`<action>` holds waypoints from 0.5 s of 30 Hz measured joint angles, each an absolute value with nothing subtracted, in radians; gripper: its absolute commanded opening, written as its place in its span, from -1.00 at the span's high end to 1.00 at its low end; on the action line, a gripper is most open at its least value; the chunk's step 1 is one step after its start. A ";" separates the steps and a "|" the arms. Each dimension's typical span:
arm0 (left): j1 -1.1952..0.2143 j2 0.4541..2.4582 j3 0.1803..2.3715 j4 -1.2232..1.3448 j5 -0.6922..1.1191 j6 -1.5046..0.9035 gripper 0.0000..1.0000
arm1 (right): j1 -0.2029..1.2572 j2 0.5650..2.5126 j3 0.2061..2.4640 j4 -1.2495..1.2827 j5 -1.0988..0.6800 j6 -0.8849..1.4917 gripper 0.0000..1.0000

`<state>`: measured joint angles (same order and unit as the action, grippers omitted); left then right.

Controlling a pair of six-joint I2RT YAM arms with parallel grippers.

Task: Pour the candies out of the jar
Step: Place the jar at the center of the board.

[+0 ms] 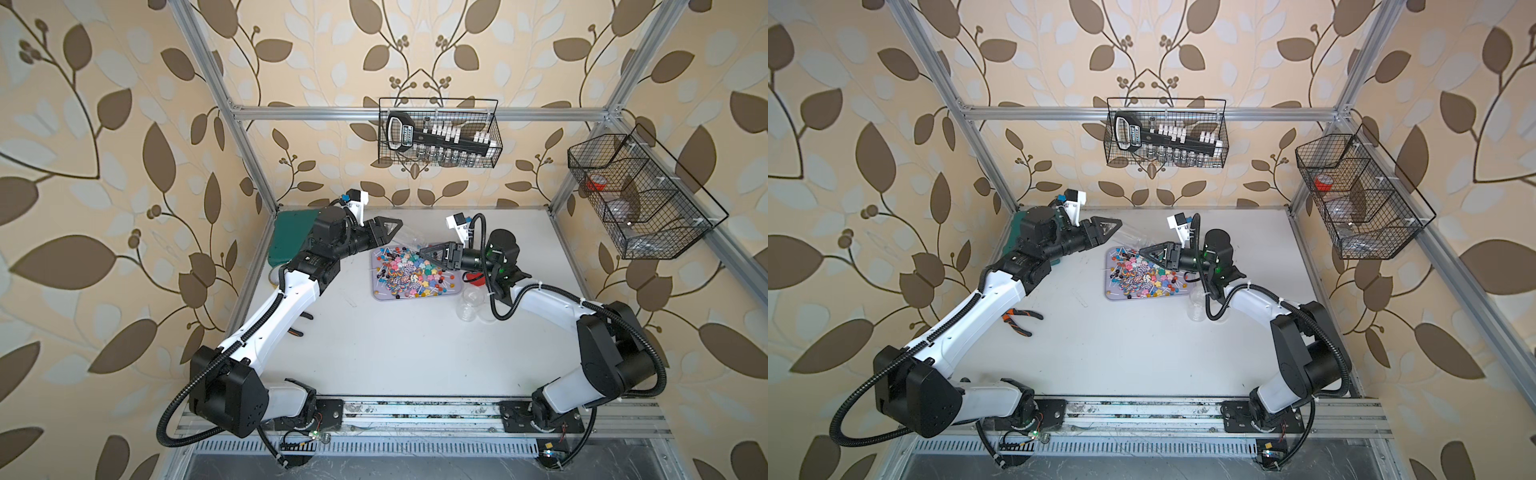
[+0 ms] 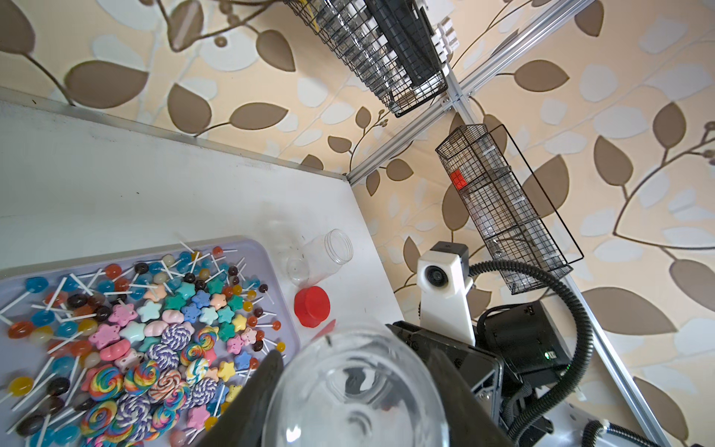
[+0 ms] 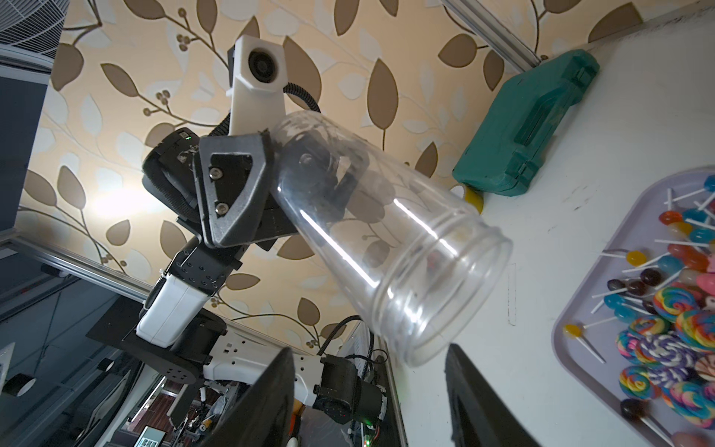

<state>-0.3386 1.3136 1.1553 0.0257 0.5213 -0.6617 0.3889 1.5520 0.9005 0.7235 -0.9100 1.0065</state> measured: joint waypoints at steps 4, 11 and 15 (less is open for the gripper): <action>-0.339 1.313 1.155 0.020 0.521 -0.662 0.05 | 0.389 1.523 0.900 0.670 -0.869 0.955 -0.34; -0.339 1.313 1.155 0.012 0.527 -0.665 0.04 | 0.389 1.489 0.912 0.644 -0.842 0.899 -0.27; -0.339 1.313 1.155 0.017 0.542 -0.681 0.04 | 0.389 1.496 0.920 0.654 -0.849 0.901 -0.21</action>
